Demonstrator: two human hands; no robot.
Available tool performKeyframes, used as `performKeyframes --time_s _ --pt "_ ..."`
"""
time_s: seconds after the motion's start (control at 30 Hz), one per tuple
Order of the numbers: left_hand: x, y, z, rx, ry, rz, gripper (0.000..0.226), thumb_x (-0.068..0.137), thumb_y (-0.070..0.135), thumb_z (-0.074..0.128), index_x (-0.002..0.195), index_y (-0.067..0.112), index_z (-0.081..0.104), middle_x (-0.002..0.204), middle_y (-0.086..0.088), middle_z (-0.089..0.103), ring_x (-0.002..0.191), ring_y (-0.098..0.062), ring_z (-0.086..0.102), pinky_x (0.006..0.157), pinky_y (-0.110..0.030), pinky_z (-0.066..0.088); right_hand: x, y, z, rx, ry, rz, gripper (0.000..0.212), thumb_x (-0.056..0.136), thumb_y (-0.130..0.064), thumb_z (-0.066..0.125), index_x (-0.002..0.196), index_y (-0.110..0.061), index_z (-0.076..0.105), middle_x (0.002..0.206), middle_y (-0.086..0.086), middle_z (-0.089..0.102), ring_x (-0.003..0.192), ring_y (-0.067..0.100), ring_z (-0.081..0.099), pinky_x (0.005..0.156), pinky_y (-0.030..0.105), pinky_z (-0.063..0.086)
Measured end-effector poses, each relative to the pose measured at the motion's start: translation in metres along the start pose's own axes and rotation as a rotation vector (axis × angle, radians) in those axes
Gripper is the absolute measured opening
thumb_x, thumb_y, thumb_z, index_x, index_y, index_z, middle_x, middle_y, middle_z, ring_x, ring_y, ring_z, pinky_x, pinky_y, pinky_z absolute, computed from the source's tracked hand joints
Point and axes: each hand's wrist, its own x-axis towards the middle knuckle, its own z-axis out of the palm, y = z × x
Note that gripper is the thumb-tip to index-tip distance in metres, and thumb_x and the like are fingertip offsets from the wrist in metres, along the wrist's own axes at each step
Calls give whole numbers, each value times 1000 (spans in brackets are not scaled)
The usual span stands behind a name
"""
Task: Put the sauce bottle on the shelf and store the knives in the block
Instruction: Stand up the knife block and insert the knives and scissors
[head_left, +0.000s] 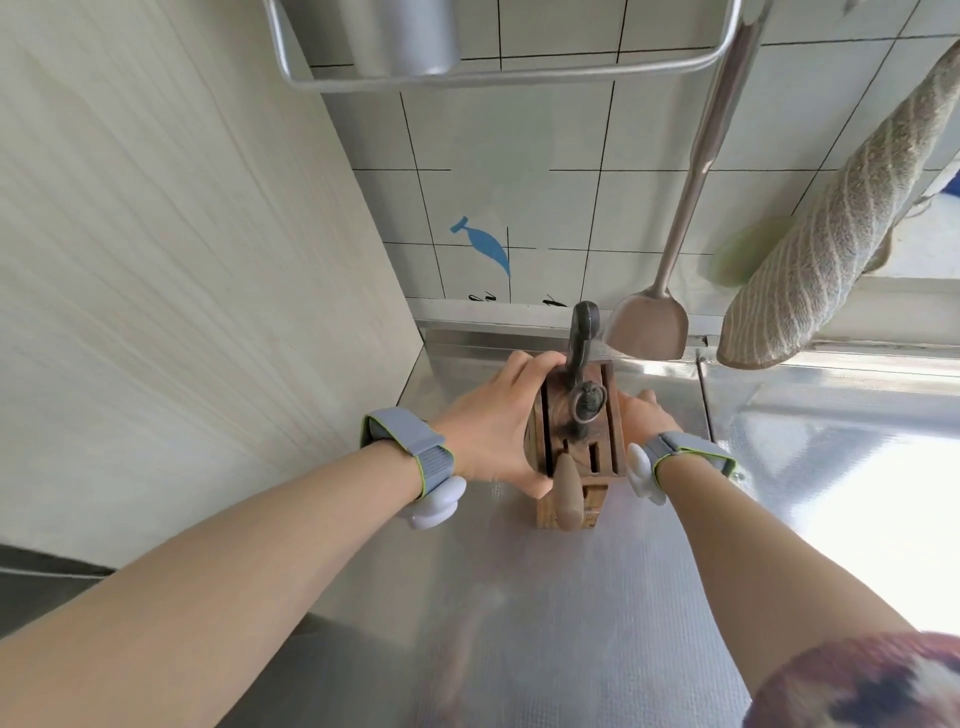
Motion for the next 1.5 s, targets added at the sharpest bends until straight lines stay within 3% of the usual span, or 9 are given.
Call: performKeyframes --time_s 0.4,0.5,0.67,0.8,0.93,1.13,1.3,1.4,1.5 --pt "2 1 2 11 -9 -8 112 54 28 86 140 24 15 118 2 27 100 -22 43 81 -43 50 19 11 21 23 77 -14 32 88 -14 48 117 -20 37 113 14 38 72 35 53 69 41 46" --pt "3 2 2 13 6 1 109 56 28 85 139 25 15 114 5 25 101 -20 44 84 -44 49 20 17 17 -20 107 -7 24 88 -15 47 111 -16 40 103 12 38 75 36 54 68 41 45" --pt "3 3 3 -3 8 15 105 58 32 84 139 21 18 116 1 28 103 -23 46 89 -44 48 29 18 6 -39 149 -34 23 90 -10 48 112 -11 42 116 18 49 96 40 59 76 45 48" --pt "4 4 4 -5 11 18 105 58 34 82 140 23 17 118 0 29 102 -26 50 87 -45 50 36 16 -21 151 223 -101 28 92 -14 52 116 -6 41 114 22 59 101 41 60 81 44 49" --pt "4 8 1 0 8 7 104 61 30 82 142 20 17 114 3 26 101 -24 49 88 -42 49 22 13 -48 509 273 -289 18 91 -10 56 99 -11 39 103 24 63 76 40 70 68 45 59" --pt "2 13 1 17 0 -43 106 46 57 65 134 36 11 113 6 23 99 -26 53 87 -43 50 -4 1 -71 597 284 -389 19 94 -14 54 111 -11 46 103 13 57 58 36 66 43 18 54" --pt "1 15 1 63 -18 -95 99 53 51 68 131 42 7 110 8 20 67 -19 47 65 -32 40 -20 -18 -78 926 343 -372 12 94 -10 51 102 -12 42 113 27 61 69 34 68 74 49 60" --pt "3 14 1 65 -33 -101 100 59 46 74 133 39 8 113 8 21 59 -3 40 60 -30 37 -24 -31 -96 1029 399 -378 13 96 -12 48 98 -14 35 106 26 66 64 29 69 71 44 57" --pt "4 14 2 75 -36 -108 101 63 42 77 136 39 7 116 7 22 60 -12 45 60 -33 42 -29 -41 -114 973 464 -436 13 96 -9 45 101 -14 34 98 20 62 63 32 67 63 35 56"
